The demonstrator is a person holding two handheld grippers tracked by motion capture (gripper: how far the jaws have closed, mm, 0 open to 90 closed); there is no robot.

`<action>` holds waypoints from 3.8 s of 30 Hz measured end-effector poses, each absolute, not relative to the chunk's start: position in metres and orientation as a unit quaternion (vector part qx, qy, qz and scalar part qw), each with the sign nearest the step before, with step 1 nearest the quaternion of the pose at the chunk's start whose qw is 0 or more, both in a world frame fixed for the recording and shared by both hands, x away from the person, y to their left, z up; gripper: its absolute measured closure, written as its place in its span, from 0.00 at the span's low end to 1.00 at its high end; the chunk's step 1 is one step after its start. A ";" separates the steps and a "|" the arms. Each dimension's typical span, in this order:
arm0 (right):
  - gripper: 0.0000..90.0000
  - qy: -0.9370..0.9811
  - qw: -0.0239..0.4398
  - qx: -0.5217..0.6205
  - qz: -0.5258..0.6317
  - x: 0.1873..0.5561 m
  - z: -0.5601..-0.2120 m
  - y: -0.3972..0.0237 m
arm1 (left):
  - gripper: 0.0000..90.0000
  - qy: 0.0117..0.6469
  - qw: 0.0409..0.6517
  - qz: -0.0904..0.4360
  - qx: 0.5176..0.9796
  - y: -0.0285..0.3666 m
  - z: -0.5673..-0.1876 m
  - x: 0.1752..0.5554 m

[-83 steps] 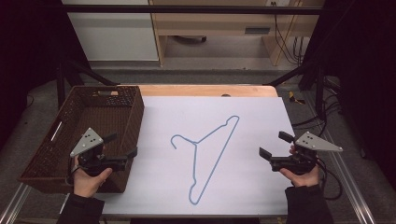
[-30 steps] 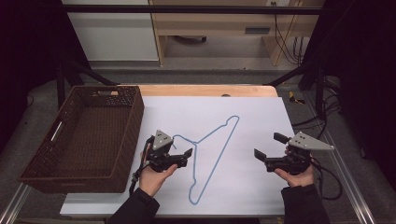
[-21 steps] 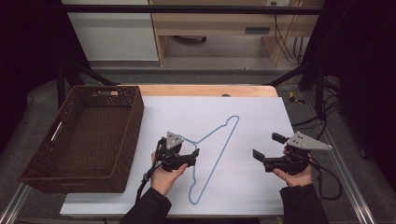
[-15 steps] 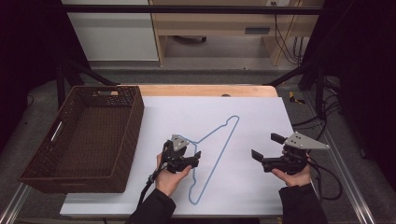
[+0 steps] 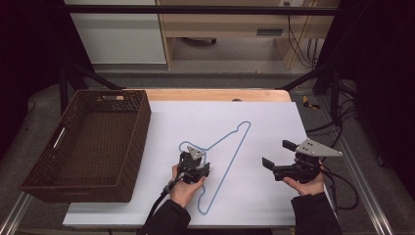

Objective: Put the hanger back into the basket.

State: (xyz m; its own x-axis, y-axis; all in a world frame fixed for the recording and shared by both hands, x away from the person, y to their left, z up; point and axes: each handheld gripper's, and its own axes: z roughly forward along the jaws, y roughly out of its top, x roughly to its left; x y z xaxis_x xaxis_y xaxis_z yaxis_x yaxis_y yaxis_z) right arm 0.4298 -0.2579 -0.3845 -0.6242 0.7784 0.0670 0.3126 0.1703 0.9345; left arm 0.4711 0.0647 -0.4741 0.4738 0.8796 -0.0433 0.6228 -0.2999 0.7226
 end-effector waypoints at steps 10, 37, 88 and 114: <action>0.03 0.733 0.221 0.374 0.523 0.430 -0.385 -0.257 | 0.75 0.501 0.331 0.202 0.774 0.059 -0.478 0.468; 0.03 0.732 0.219 0.376 0.524 0.430 -0.385 -0.256 | 0.94 0.543 0.308 0.207 0.753 0.044 -0.475 0.464; 0.07 0.766 0.184 0.352 0.505 0.448 -0.397 -0.218 | 0.97 0.506 0.361 0.247 0.743 0.050 -0.468 0.443; 0.19 0.781 0.160 0.347 0.494 0.505 -0.413 -0.135 | 0.97 0.483 0.381 0.269 0.741 0.050 -0.460 0.430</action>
State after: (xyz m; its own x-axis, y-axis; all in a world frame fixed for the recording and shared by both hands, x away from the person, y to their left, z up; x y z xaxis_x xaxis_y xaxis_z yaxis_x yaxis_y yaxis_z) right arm 0.5049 -0.1350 -0.4128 -0.7080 0.7001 0.0928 0.3831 0.2703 0.8833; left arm 0.4301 0.0498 -0.4598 0.3889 0.9208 0.0302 0.5118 -0.2432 0.8239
